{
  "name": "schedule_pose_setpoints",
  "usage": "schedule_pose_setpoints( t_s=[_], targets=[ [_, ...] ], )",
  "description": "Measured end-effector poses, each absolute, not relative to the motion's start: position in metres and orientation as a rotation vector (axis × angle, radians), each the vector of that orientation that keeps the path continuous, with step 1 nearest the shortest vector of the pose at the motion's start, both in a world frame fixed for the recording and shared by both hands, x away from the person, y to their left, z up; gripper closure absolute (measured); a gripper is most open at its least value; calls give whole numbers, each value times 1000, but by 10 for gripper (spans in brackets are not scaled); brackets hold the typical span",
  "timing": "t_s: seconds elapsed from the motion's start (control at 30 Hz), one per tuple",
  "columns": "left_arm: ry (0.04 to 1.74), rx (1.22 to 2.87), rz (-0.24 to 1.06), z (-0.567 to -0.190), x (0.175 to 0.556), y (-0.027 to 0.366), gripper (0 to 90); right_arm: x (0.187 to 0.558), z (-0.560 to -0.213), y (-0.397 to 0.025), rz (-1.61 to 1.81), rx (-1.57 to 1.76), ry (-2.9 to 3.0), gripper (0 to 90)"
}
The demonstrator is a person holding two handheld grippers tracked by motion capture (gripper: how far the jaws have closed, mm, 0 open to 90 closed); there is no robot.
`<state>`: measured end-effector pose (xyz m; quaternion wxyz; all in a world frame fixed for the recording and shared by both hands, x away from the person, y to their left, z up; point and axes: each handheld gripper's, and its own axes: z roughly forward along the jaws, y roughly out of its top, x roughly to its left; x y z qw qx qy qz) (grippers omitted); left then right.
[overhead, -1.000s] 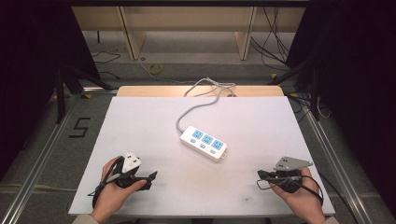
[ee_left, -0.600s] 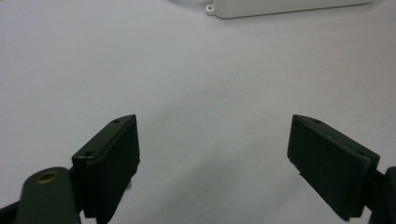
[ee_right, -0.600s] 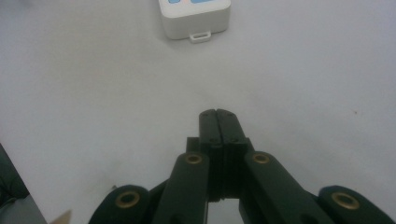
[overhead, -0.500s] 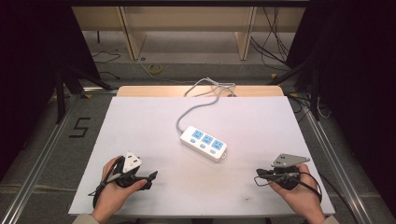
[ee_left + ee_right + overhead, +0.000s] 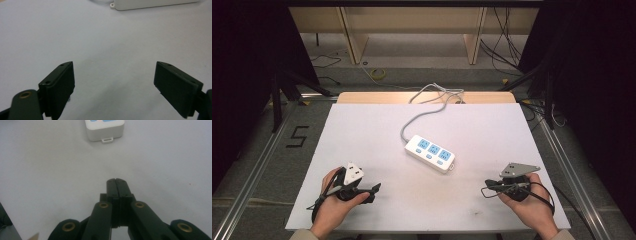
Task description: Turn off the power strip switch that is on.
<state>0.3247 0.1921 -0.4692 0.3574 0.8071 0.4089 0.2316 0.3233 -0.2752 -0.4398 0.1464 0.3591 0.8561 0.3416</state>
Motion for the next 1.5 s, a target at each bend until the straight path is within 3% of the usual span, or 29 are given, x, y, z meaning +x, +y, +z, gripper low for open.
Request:
schedule_pose_setpoints(
  t_s=[1.5],
  targets=[
    [1053, 2084, 597, -470, 324, 188, 172, 336, -432, -255, 945, 1002, 2490, 900]
  ],
)
